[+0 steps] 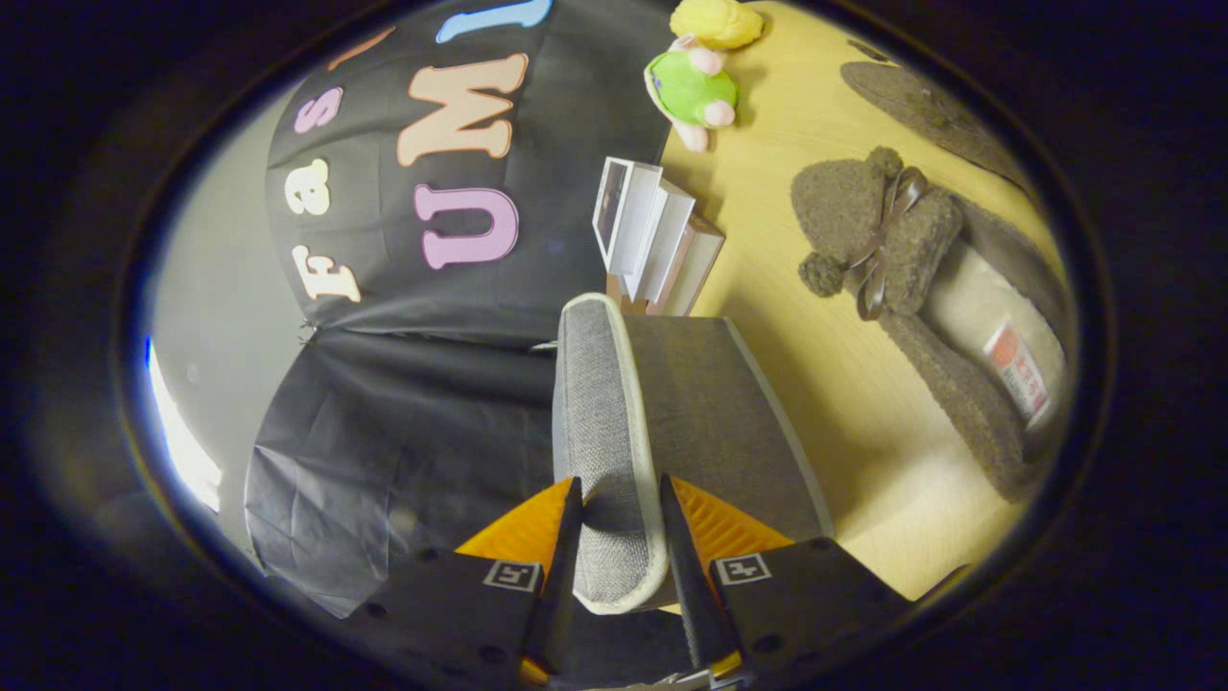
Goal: Open the storage box then place both shoes into the box .Put the left shoe in first, then the right shoe, with the right side of both shoes facing outward in a uniform manner.
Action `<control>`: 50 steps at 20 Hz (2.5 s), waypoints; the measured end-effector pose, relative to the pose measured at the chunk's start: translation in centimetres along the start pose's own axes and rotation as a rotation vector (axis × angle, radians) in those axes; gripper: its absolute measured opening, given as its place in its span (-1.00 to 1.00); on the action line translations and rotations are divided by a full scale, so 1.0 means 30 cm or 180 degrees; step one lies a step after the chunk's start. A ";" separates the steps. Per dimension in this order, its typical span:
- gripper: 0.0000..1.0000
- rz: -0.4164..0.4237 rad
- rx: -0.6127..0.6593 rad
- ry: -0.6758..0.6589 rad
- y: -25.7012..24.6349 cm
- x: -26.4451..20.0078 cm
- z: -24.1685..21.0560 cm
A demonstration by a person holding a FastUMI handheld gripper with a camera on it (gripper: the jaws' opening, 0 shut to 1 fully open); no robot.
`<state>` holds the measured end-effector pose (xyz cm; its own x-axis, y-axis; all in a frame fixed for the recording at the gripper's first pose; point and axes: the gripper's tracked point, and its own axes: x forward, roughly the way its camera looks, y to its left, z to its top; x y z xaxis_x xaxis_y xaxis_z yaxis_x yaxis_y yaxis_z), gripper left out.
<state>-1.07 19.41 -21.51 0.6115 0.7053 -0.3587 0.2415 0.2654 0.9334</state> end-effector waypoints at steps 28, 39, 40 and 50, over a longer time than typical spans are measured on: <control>-0.88 0.0682 -0.1466 0.0551 0.686 0.126 -0.274; -0.60 0.0723 -0.1795 0.0869 0.775 0.408 -0.582; -0.47 0.0701 -0.1806 0.0894 0.767 0.427 -0.598; 0.88 0.0453 -0.2599 0.0586 0.709 0.458 -0.570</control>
<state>-0.42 46.00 -6.45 0.4455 0.8448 -0.2965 -0.4913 0.5075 0.7079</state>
